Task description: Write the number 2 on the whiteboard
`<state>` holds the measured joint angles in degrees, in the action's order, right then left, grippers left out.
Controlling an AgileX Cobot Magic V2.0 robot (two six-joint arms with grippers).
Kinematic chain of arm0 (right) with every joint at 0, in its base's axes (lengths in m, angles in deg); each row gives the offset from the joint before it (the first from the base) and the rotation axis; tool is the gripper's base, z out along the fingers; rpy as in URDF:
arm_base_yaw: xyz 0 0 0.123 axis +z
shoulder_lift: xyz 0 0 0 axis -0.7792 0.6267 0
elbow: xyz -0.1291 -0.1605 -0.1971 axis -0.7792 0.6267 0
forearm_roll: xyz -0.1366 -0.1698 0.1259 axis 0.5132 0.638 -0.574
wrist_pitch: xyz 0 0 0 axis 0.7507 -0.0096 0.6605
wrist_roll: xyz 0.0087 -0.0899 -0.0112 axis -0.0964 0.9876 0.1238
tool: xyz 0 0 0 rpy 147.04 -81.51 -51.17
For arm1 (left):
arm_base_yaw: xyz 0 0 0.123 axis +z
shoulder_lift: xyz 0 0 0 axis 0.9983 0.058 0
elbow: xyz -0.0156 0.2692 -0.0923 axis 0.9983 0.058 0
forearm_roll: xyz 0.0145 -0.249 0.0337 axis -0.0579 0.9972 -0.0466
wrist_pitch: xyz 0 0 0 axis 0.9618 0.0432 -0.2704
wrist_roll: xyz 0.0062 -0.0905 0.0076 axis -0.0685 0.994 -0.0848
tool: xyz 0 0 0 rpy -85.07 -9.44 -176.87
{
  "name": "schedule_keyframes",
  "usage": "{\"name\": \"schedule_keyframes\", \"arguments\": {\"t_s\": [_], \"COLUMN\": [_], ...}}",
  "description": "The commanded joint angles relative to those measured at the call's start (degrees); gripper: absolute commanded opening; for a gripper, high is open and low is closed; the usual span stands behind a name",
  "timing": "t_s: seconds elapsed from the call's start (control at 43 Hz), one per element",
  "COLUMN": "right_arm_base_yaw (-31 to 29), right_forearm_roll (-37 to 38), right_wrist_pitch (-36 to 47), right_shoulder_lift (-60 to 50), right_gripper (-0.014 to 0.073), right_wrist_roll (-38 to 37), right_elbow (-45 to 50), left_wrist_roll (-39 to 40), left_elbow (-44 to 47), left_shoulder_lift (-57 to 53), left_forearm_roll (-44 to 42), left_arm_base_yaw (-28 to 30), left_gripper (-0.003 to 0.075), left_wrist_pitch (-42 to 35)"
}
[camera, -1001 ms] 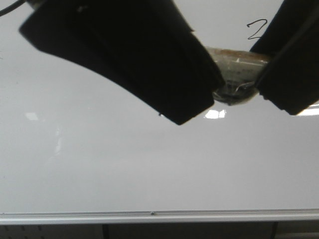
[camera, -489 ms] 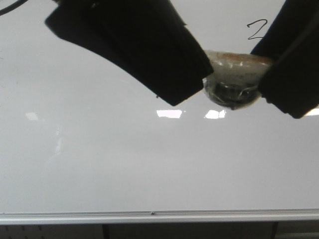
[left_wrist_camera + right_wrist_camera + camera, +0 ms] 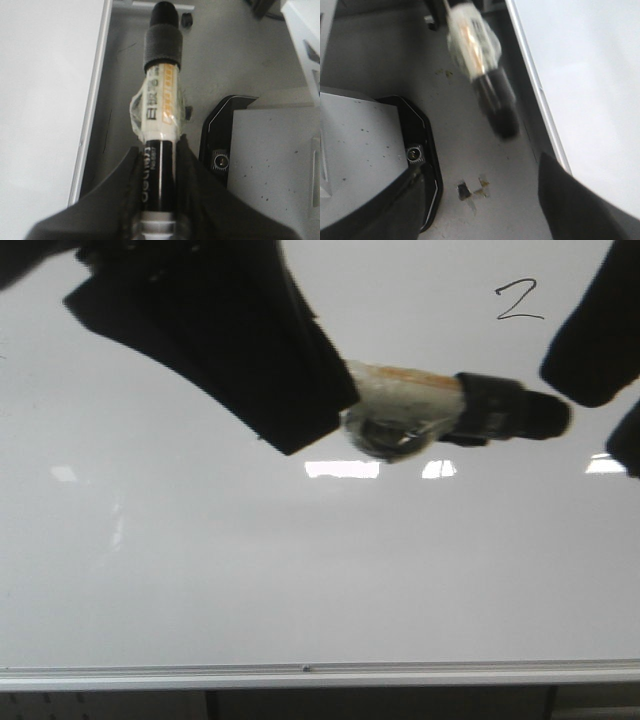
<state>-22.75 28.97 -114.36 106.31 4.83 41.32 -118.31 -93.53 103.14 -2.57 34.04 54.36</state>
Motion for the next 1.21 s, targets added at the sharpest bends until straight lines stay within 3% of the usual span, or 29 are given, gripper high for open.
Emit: {"name": "schedule_keyframes", "arguments": {"t_s": [0.0, 0.14, 0.326, 0.559, 0.908, 1.187], "right_arm_base_yaw": [-0.2, -0.2, -0.2, -0.2, -0.2, -0.2], "right_forearm_roll": [6.7, 15.4, 16.9, 16.9, 16.9, 16.9], "right_wrist_pitch": [1.4, 1.2, 1.1, 1.1, 1.3, 1.3], "right_shoulder_lift": [-2.8, -5.2, -5.4, -5.4, -5.4, -5.4], "right_gripper": [0.0513, 0.0504, 0.0504, 0.0504, 0.0504, 0.0504], "right_wrist_roll": [-9.3, -19.9, -21.4, -21.4, -21.4, -21.4], "right_elbow": [-1.9, -1.8, -1.8, -1.8, -1.8, -1.8], "left_wrist_roll": [7.2, 22.7, 39.3, 41.6, 46.1, 46.1], "left_elbow": [-3.4, -5.8, -6.1, -2.0, 14.8, 26.6], "left_shoulder_lift": [-1.5, -1.5, -3.1, -12.0, -21.1, -16.4], "left_forearm_roll": [-5.3, -17.2, -31.0, -32.1, -27.5, -20.9], "left_arm_base_yaw": [1.4, 5.4, 13.8, 26.9, 46.3, 50.4], "left_gripper": [0.0041, 0.0041, 0.0041, 0.0041, 0.0041, 0.0041], "left_wrist_pitch": [1.2, 5.2, 8.1, -0.5, -26.6, -55.9]}}
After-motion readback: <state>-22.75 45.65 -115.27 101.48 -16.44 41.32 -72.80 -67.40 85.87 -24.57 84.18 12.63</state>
